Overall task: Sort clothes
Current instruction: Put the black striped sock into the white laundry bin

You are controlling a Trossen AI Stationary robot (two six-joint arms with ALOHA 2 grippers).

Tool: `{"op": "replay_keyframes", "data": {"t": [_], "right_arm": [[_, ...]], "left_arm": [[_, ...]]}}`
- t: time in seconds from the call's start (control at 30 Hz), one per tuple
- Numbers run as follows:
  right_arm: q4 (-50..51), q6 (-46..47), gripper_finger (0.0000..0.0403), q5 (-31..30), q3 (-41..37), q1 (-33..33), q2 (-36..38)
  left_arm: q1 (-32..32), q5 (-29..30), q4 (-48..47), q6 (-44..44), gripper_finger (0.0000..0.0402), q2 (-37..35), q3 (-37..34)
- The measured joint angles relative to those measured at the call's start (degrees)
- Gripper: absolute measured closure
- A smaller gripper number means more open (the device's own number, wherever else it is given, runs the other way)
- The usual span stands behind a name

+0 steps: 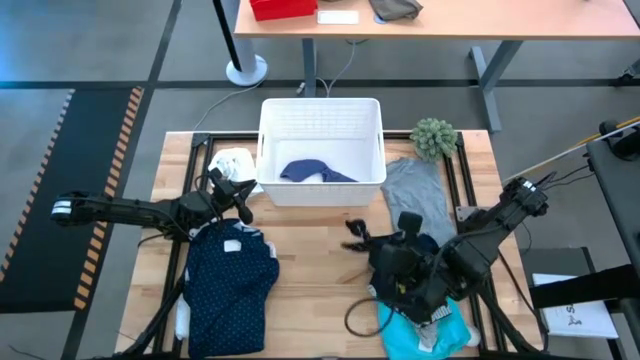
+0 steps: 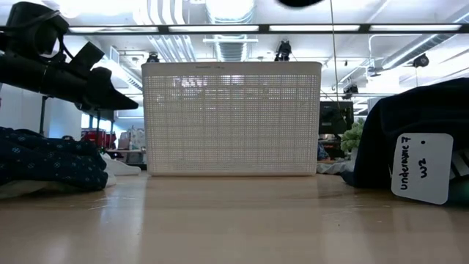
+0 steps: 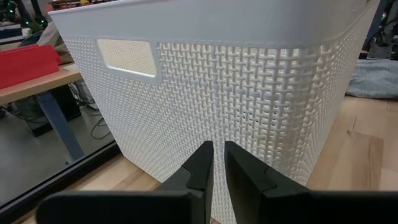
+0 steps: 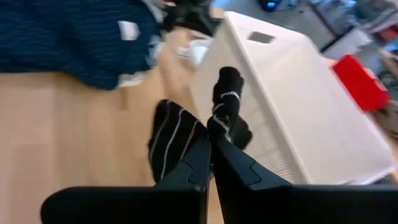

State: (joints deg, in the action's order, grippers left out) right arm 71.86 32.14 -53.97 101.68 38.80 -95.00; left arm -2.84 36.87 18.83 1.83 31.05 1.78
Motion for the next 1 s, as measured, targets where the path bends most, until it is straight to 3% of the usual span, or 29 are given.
{"op": "replay_keyframes", "data": {"t": [0.63, 1.0], "right_arm": [[-0.3, -10.0, 0.0403, -3.1, 6.7, -12.5, 0.2], [-1.0, -15.8, 0.0403, -2.8, 10.6, -23.2, 0.2]], "left_arm": [[0.0, 0.0, 0.0, 0.0, 0.0374, 0.0, 0.0], [0.0, 0.0, 0.0, 0.0, 0.0374, 0.0, 0.0]]}}
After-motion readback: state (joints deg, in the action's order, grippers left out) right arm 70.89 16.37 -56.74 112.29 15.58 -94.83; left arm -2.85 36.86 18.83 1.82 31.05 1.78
